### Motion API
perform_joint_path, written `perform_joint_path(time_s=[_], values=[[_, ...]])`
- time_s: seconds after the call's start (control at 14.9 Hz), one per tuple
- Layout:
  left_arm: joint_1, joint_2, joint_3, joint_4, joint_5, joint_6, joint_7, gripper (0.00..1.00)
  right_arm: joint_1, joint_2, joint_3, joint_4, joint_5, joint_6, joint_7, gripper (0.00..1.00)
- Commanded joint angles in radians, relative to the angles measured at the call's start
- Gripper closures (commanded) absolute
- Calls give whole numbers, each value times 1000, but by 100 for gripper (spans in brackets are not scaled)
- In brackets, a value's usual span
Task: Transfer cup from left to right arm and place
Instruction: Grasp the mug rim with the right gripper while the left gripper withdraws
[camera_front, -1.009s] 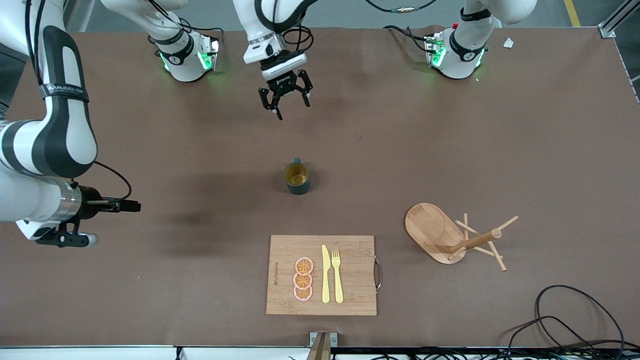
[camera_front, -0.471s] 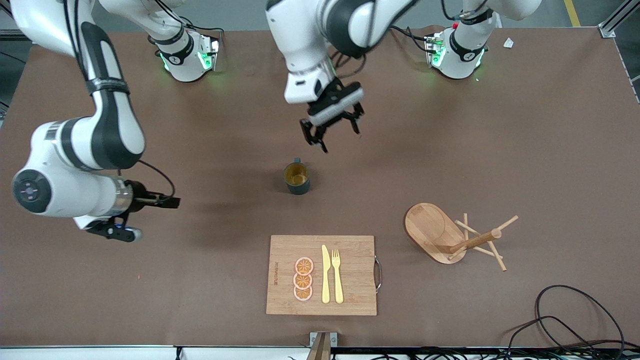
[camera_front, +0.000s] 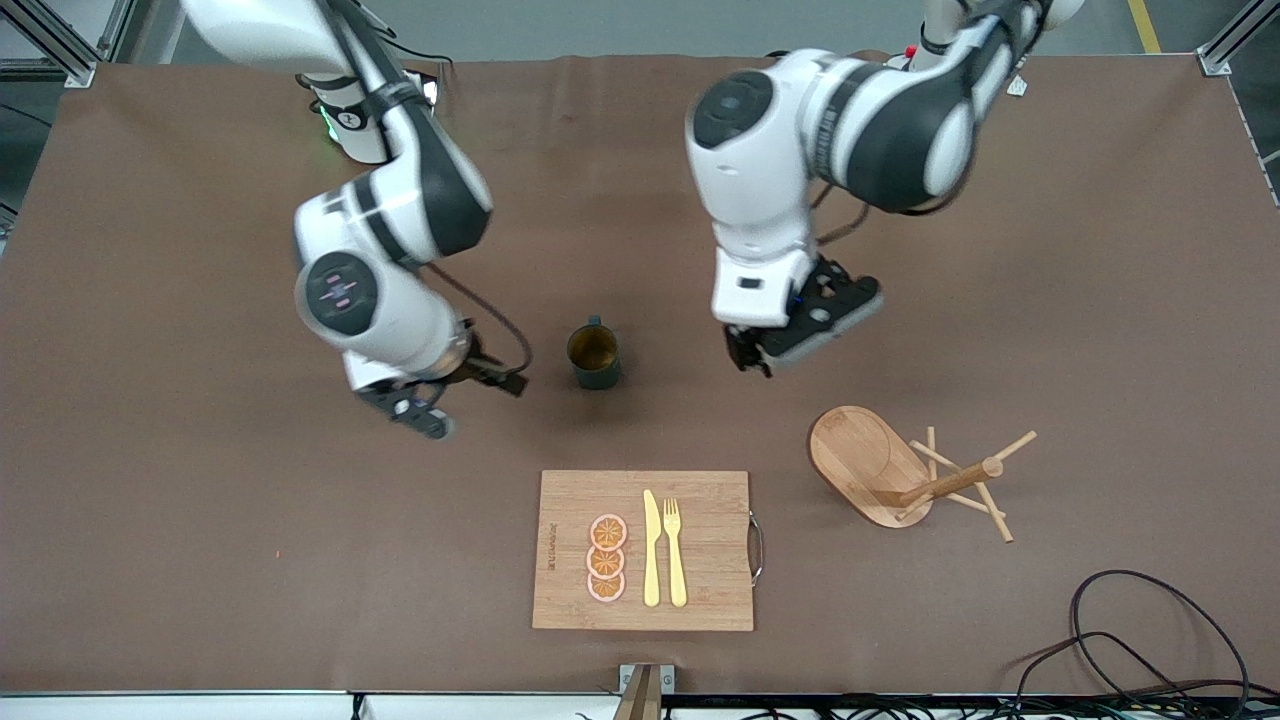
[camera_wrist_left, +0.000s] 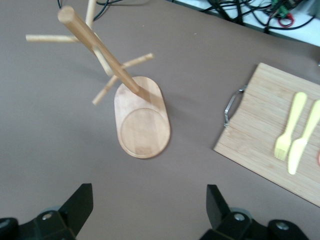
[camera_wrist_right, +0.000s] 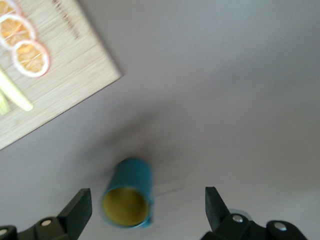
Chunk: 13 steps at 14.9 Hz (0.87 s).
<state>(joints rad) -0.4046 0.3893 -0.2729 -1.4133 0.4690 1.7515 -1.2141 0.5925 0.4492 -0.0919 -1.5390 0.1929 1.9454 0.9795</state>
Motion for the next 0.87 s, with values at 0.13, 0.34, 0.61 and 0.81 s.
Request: perform_joint_path(time_s=[0.13, 0.34, 0.61, 0.81], values=[[140, -62, -9, 2, -113, 3, 272, 0, 157, 90, -14, -29, 14, 196, 280, 0], [243, -107, -12, 2, -193, 2, 451, 0, 179, 147, -14, -30, 14, 236, 292, 0], [306, -162, 0, 2, -265, -44, 588, 0, 185, 180, -14, -30, 14, 257, 289, 29], [348, -208, 4, 1, -326, -98, 646, 0, 184, 181, -14, -32, 14, 253, 275, 67]])
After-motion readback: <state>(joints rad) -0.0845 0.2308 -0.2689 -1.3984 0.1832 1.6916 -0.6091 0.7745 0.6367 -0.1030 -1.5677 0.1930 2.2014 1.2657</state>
